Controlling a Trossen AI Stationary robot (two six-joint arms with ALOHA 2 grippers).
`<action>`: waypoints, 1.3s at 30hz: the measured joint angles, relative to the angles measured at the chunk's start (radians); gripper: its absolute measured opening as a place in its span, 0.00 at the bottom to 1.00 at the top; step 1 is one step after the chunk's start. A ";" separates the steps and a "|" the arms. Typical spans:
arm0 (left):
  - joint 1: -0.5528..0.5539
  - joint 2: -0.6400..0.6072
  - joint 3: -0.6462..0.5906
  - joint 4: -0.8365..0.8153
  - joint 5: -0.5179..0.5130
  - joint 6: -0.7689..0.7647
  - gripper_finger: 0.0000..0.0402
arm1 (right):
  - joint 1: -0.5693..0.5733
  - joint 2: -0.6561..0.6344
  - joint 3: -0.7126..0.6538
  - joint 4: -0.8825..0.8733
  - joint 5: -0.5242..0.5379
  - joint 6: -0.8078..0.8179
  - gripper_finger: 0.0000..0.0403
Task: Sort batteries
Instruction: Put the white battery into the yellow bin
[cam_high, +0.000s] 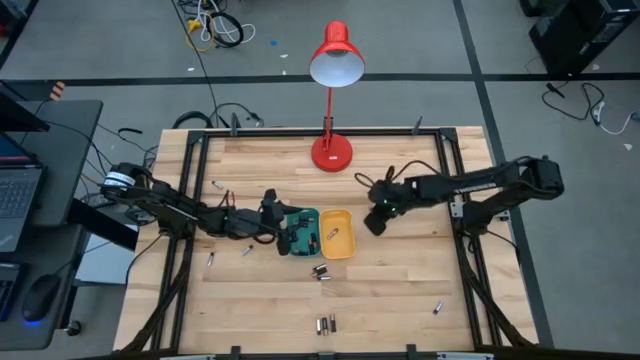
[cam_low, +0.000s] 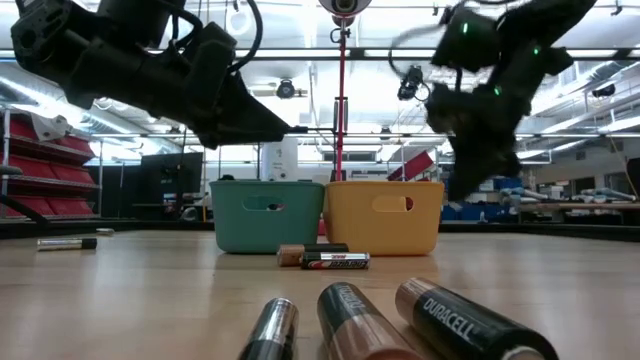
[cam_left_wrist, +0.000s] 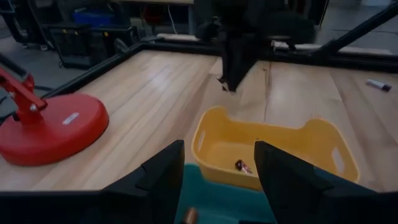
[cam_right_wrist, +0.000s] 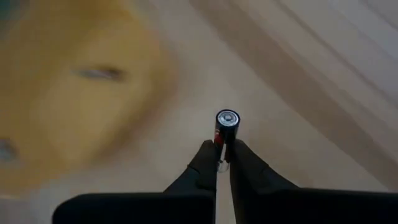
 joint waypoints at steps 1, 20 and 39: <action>0.000 0.000 0.000 0.008 0.000 0.004 0.53 | 0.020 0.000 0.000 0.050 0.002 0.003 0.04; 0.000 0.000 0.000 0.012 0.000 0.060 0.53 | 0.156 0.175 0.000 0.482 0.104 -0.004 0.27; -0.034 0.000 0.000 -0.011 0.008 0.160 0.53 | 0.440 -0.097 0.000 -0.033 0.107 0.161 0.32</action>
